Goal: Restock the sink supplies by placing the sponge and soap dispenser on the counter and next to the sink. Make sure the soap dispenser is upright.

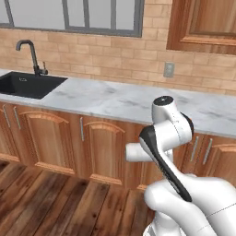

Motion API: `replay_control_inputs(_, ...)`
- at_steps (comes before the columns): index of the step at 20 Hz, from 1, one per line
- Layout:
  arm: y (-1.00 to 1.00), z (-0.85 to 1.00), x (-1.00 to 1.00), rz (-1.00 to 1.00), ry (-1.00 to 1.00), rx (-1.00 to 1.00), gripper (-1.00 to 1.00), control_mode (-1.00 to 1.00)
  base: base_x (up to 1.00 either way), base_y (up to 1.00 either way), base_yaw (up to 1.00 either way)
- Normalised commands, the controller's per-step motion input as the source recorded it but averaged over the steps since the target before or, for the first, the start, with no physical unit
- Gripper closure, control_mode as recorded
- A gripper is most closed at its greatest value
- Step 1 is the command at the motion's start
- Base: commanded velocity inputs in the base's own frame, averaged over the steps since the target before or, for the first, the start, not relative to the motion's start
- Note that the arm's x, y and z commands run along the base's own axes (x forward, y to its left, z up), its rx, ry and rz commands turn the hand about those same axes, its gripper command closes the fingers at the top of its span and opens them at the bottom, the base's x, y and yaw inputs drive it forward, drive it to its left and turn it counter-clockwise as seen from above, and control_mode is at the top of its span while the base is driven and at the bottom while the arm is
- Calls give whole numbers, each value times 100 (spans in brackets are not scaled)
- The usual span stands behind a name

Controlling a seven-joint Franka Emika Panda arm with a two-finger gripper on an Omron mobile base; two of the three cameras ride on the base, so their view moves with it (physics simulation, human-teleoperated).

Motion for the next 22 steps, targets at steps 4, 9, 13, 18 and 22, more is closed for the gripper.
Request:
replay_control_inputs(4,0,0,0,0,0,0,100,100,100,47,-30)
replay_control_inputs(9,0,0,0,0,0,0,100,100,100,87,-28)
replay_control_inputs(13,0,0,0,0,0,0,100,100,100,96,-23)
replay_control_inputs(18,0,0,0,0,0,0,100,100,100,99,-30)
replay_control_inputs(22,0,0,0,0,0,0,100,100,83,89,-28)
